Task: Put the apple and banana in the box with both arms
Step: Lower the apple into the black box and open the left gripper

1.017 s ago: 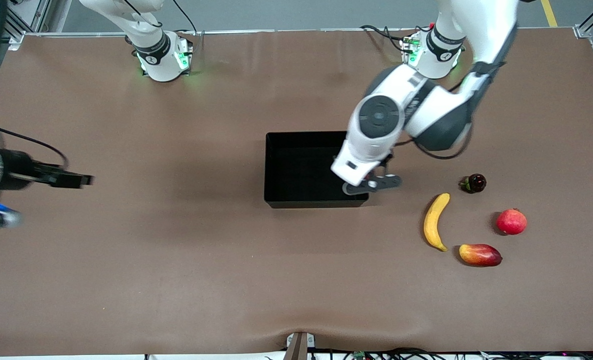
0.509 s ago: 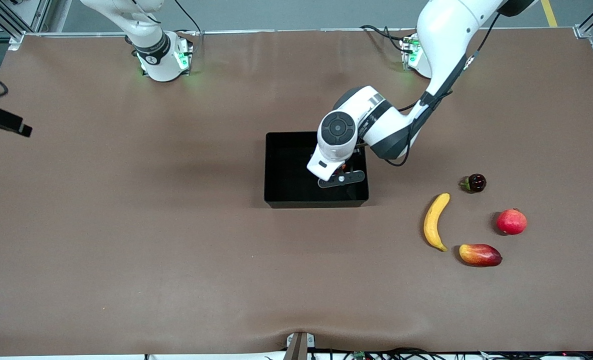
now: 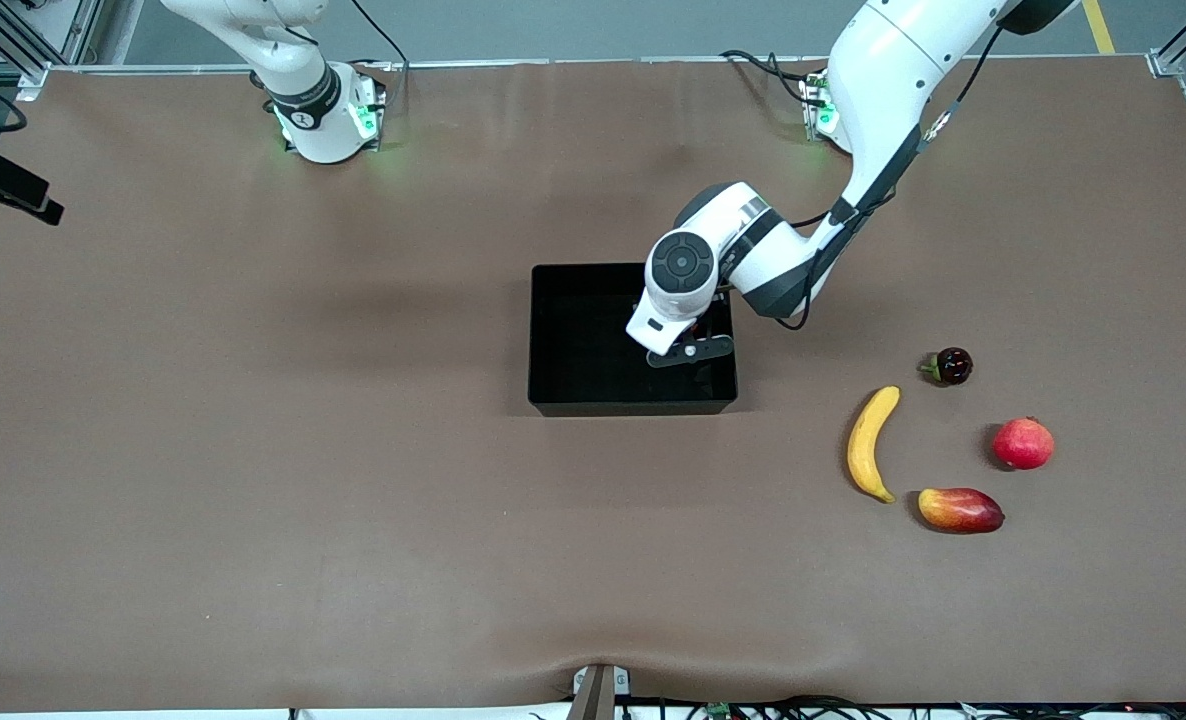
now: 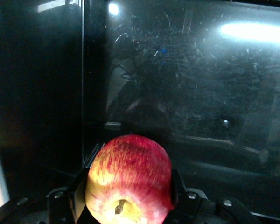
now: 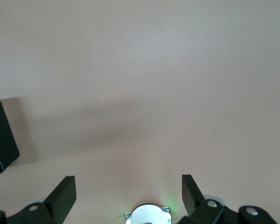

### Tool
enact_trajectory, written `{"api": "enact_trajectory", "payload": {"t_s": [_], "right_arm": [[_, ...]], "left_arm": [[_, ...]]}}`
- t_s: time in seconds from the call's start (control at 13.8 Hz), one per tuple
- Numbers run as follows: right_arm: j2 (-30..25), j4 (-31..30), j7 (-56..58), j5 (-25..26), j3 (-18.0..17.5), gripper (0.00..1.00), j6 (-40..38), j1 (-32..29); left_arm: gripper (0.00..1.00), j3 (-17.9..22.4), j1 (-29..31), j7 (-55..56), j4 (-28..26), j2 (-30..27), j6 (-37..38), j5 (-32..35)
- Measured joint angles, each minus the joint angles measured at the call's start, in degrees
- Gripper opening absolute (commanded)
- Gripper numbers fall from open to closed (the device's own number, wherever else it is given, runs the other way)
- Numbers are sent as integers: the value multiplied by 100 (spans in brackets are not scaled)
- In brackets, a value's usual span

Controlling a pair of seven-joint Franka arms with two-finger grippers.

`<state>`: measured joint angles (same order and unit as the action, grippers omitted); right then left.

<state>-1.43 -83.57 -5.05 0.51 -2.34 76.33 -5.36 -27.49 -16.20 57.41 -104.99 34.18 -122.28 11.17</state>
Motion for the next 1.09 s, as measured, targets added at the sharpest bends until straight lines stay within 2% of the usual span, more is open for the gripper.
{"api": "enact_trajectory", "payload": {"t_s": [0.22,0.29,0.36,0.65,0.87,0.94,1.09], "right_arm": [[0,-4,0,0,-56,100,-9,177],[-1,2,0,0,-56,100,-7,190],[-1,22,0,0,-53,100,-3,189],[-1,132,0,0,-3,100,1,167],[2,139,57,0,55,100,-19,174],[3,140,97,0,173,100,-37,267],[3,140,122,-1,886,100,-41,874]], "left_arm": [[0,22,25,0,-11,207,-426,-1],[26,20,30,0,1,200,-434,0],[99,25,31,0,2,204,-458,-1],[100,38,32,1,155,190,-363,0],[100,9,33,1,947,-219,982,0],[100,12,41,1,1235,-468,1366,0],[100,36,149,1,1679,-943,1928,3]]}}
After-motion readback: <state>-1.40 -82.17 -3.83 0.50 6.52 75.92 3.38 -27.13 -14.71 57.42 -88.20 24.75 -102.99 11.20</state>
